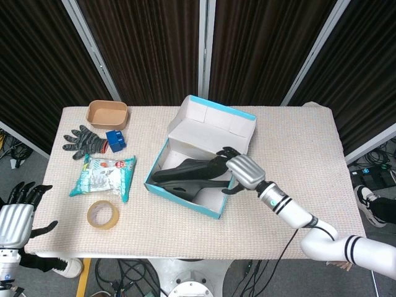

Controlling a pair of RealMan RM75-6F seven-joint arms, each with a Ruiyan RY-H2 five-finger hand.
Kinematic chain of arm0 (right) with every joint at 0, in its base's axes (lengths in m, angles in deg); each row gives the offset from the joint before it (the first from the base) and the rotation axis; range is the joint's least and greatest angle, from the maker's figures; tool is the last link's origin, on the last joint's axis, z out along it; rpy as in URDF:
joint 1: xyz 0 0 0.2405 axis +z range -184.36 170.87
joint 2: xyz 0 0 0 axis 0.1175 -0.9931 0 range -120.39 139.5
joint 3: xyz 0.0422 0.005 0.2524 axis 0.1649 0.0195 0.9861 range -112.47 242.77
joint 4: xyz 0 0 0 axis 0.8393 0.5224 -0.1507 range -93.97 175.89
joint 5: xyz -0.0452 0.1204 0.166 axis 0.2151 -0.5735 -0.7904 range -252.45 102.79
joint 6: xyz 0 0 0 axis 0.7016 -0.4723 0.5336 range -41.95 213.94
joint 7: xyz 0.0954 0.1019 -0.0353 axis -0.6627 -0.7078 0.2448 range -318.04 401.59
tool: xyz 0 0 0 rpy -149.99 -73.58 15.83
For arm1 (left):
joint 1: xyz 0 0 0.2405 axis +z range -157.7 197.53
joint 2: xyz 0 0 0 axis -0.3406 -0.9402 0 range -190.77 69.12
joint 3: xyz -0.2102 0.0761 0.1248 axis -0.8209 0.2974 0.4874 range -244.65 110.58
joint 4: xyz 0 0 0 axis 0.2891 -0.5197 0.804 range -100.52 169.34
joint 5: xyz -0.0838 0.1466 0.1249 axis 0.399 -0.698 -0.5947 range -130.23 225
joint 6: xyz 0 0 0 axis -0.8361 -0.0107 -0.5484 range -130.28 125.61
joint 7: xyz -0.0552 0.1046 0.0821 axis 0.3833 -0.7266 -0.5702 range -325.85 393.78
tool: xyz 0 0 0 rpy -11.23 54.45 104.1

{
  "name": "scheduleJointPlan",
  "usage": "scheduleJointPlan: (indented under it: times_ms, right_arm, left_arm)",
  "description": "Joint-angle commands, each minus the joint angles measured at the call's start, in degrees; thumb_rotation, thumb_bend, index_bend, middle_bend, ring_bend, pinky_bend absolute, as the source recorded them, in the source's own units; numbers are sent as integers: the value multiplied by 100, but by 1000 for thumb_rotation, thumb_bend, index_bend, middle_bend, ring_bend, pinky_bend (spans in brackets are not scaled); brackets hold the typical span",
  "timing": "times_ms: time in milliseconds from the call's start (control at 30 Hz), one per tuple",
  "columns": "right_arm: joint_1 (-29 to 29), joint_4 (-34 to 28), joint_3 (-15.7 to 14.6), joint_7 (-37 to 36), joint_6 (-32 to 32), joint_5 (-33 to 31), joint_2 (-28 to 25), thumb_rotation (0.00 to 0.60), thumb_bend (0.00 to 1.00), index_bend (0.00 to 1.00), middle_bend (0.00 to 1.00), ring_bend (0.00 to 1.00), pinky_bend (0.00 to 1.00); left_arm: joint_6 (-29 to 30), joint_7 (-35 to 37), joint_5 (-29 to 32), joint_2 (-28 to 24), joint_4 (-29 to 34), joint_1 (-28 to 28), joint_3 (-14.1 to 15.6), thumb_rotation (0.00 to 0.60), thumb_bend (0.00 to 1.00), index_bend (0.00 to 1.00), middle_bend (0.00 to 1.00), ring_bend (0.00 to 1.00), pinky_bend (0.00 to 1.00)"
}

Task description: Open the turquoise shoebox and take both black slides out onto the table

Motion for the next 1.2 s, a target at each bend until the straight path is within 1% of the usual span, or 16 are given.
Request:
scheduleJointPlan:
  times_ms: [33,133,233,433,533,733,867,967,1100,1200]
  right_arm:
    - [289,330,47,1050,-12,-453,724,600,26,337,321,158,102]
    - [276,508,42,1683,287,-630,1135,600,24,368,331,158,102]
    - [232,569,13,2048,475,-771,1375,600,23,368,344,159,102]
    - [264,824,-20,2567,607,-941,1726,600,23,336,345,158,102]
    - [325,979,-47,2811,549,-1033,1884,600,23,331,344,153,102]
    - [259,1016,-111,2849,777,-878,1997,600,23,329,346,149,102]
    - [296,1123,-137,2908,734,-850,2091,600,24,329,346,149,92]
    - [357,1301,-159,3058,736,-804,2276,600,27,329,347,149,80]
    - [410,1609,-209,3332,823,-718,2584,600,76,337,365,149,68]
    - [393,1829,-284,3429,1025,-525,2814,600,135,389,396,159,67]
  left_arm:
    - [-1,30,15,0,-16,13,4,600,0,206,214,110,91]
    - [22,62,12,7,-39,25,0,600,0,206,214,110,91]
    - [33,70,10,16,-65,35,1,600,0,206,214,110,91]
    - [-23,114,30,62,-116,20,3,600,0,206,214,110,91]
    - [-93,127,48,64,-134,2,18,600,0,206,214,110,91]
    - [-96,225,108,81,-206,29,12,600,0,206,214,110,91]
    - [-153,277,98,117,-280,3,20,600,0,206,214,110,91]
    - [-167,311,77,129,-313,-10,23,600,0,206,214,110,91]
    - [-151,382,83,139,-368,3,19,600,0,206,214,110,91]
    - [-156,438,80,159,-418,4,23,600,0,206,214,110,91]
